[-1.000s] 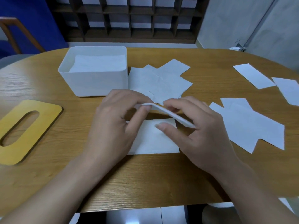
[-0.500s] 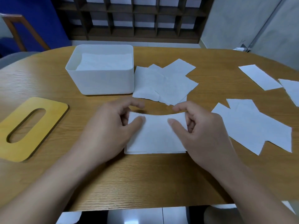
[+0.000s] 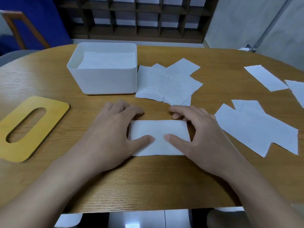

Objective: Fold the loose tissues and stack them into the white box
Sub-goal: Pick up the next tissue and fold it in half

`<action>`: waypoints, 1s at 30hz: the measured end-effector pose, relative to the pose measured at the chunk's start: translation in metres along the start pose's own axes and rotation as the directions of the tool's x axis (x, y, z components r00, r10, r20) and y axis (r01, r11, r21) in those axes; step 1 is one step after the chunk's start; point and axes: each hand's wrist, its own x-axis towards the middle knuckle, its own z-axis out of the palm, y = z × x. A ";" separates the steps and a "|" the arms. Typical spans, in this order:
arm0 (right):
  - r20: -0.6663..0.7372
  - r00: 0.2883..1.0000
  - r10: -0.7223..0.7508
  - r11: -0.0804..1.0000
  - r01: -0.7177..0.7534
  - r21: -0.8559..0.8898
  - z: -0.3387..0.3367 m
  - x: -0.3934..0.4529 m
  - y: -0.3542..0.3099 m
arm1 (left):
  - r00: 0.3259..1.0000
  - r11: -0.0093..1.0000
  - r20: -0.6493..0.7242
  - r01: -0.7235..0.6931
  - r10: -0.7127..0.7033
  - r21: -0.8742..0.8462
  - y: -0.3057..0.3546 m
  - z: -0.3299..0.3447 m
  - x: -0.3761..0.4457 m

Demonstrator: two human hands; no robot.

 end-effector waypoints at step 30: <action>-0.211 0.957 0.197 0.661 0.029 0.750 0.024 0.017 -0.022 | 0.941 0.472 -0.242 -0.107 -0.235 -0.875 0.019 0.030 0.017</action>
